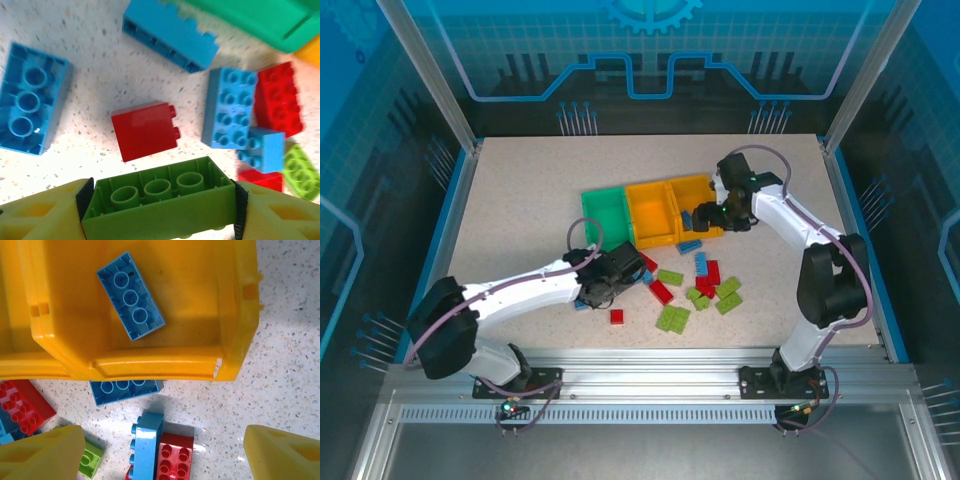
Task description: Sort the legos into containers by color
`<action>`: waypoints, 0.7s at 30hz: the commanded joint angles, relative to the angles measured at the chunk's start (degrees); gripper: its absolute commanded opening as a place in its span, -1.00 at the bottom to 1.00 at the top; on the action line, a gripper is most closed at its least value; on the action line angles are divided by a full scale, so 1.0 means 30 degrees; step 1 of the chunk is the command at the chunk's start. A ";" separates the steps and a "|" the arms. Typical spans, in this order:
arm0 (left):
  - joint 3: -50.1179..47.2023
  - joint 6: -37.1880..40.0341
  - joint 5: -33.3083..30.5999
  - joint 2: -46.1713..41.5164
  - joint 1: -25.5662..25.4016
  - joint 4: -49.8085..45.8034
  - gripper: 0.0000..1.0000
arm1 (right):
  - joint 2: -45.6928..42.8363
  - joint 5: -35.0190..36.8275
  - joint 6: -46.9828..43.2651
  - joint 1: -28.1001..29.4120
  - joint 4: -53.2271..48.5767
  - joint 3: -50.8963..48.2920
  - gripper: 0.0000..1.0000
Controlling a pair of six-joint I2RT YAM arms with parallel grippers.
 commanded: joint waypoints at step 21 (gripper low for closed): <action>0.8203 1.2218 0.3775 0.5545 0.9175 0.2426 0.36 | -0.6849 0.2127 0.3122 0.5266 0.0041 -0.7513 0.41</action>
